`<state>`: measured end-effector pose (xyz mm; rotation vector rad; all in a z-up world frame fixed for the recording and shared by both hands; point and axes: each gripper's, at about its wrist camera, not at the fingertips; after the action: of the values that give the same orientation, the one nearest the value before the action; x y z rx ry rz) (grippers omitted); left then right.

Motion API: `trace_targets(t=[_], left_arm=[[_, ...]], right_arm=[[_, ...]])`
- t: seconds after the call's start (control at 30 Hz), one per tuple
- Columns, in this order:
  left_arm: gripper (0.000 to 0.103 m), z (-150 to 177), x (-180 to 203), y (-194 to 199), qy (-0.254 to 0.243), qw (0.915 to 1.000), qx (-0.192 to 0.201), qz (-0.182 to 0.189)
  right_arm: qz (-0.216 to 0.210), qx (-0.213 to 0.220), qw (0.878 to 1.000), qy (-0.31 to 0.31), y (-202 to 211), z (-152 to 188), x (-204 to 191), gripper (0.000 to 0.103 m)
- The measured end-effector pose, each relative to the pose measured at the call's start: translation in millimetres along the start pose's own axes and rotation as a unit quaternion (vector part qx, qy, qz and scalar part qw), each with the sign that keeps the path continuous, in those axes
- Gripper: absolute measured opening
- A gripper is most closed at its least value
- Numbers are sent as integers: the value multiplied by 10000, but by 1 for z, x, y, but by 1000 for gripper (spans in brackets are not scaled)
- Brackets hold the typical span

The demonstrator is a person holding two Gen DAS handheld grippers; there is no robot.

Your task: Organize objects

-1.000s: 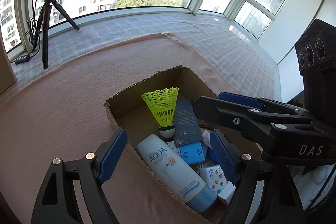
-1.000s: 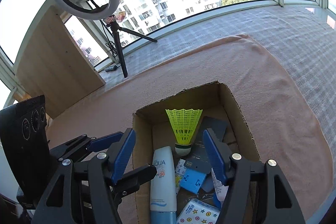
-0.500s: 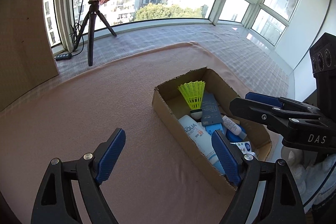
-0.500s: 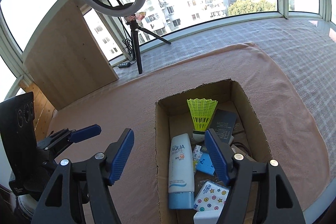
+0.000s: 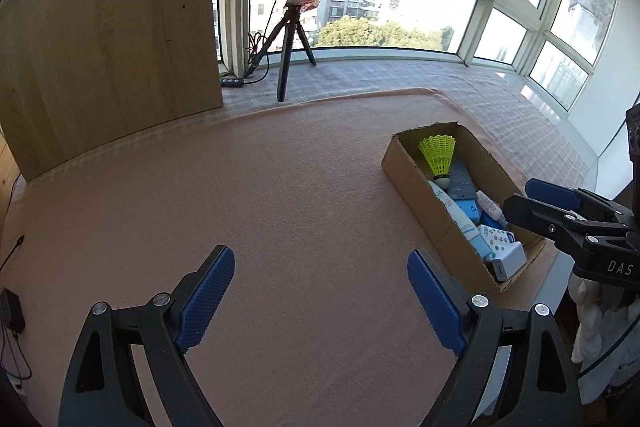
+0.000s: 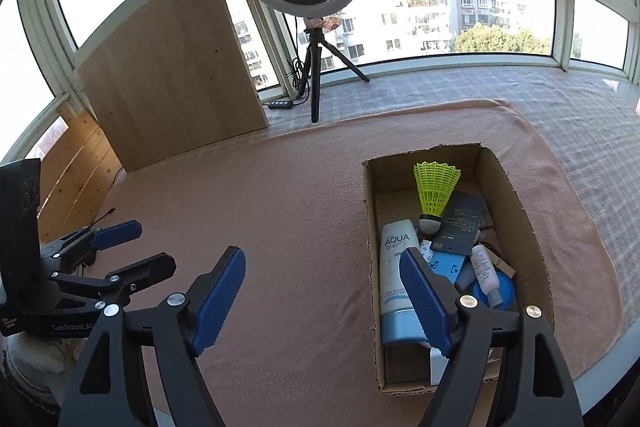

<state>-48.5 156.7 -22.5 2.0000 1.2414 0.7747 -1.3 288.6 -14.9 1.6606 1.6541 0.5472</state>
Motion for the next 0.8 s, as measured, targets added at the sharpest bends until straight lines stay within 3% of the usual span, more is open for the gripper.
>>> trace_targets(t=[0.17, 0.6, 0.8], left_arm=[[91, 15, -22, 22, 173, 9994, 75, -303], [99, 54, -66, 54, 651, 9958, 67, -647], [100, 70, -83, 63, 579, 9942, 62, -909]], right_arm=[[-24, -50, 9998, 199, 1, 8, -25, 78], [-109, -110, 9988, 466, -4, 27, -79, 78], [-133, -139, 9986, 487, -9, 40, -102, 78]])
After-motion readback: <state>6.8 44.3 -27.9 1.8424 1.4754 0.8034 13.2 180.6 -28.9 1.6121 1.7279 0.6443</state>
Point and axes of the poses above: each gripper's, at about its wrist camera, not at the fingertips, and y roughly against the way its jaws point, x to its right, z to its underside, and after that the axes turned 2 degrees about y, right-handed
